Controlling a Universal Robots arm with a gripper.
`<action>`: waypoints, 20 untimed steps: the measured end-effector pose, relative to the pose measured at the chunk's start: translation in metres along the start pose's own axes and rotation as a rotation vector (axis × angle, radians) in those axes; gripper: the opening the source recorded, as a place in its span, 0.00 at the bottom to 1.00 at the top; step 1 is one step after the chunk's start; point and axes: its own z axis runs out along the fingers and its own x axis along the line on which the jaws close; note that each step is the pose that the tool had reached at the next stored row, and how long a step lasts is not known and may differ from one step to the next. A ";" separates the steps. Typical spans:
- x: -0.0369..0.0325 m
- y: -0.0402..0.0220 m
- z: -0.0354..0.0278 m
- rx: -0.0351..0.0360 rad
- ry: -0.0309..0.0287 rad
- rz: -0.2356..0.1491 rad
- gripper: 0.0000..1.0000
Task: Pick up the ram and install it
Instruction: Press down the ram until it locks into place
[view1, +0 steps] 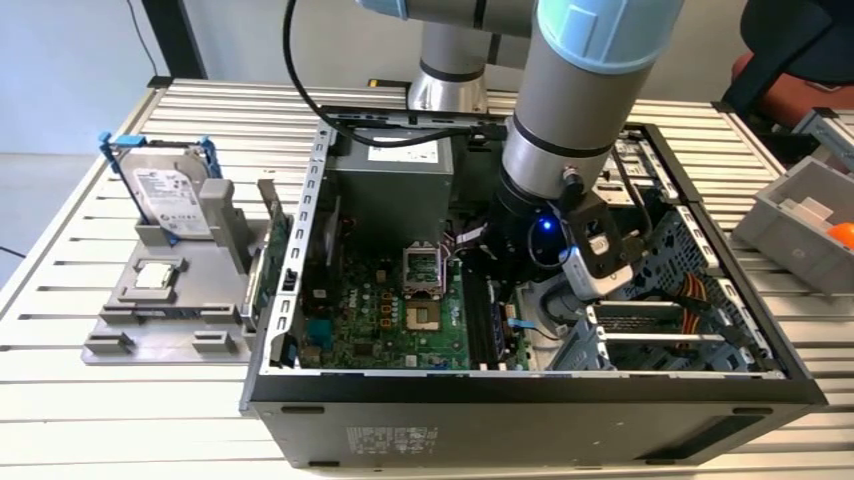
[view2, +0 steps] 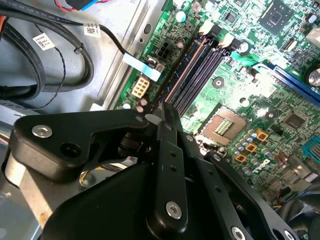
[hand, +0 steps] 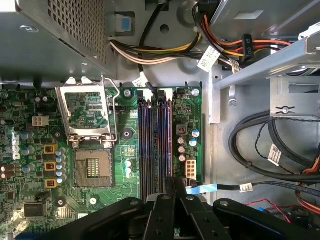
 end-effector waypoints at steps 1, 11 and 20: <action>0.0000 0.0000 0.0000 0.0000 0.0000 0.000 0.00; 0.0000 0.0000 0.0000 -0.0009 0.0008 -0.139 0.00; 0.0000 0.0005 0.0000 -0.0163 0.0007 -0.245 0.00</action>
